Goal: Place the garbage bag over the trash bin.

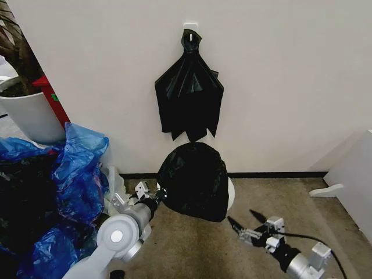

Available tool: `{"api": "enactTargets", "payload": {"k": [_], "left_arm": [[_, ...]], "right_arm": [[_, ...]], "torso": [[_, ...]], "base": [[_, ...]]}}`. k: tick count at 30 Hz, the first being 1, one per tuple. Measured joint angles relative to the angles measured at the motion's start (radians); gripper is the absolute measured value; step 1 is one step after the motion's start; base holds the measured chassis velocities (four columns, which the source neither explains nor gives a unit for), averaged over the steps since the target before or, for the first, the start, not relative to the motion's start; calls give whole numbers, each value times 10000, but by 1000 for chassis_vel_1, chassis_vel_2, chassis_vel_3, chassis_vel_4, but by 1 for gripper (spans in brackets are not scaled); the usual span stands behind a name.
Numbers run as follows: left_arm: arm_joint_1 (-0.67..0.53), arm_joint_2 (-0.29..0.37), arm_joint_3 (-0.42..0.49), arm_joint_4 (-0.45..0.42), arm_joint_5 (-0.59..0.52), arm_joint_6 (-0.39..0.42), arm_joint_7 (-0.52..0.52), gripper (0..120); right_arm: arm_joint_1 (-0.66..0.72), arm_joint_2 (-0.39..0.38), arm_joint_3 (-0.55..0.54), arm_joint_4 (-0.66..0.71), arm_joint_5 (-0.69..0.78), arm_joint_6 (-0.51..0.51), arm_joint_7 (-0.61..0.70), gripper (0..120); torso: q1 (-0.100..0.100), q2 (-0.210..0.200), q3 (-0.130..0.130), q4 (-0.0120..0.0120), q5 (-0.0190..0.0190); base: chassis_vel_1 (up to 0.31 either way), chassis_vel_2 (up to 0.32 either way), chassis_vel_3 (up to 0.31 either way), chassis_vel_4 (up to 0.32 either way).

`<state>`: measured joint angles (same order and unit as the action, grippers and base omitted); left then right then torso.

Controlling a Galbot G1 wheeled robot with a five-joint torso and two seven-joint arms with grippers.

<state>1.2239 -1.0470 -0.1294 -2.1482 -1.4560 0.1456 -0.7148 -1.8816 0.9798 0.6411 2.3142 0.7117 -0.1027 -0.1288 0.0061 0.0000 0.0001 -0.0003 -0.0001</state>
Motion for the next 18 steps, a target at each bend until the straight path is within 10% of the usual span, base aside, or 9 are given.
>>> {"api": "enactTargets", "payload": {"k": [8, 18], "left_arm": [[220, 93, 288, 88, 2035, -433, 626, 1], [32, 359, 1066, 519, 3874, -939, 1245, 1]], "right_arm": [[2342, -579, -1193, 1949, 1386, -2046, 5441, 100], [3908, -558, -2628, 1936, 1221, -2717, 5813, 84]], "torso": [[-1, -1, 0, 6, 5], [-1, -2, 0, 1, 2]], "base": [[0, 0, 0, 0], [0, 0, 0, 0]]}}
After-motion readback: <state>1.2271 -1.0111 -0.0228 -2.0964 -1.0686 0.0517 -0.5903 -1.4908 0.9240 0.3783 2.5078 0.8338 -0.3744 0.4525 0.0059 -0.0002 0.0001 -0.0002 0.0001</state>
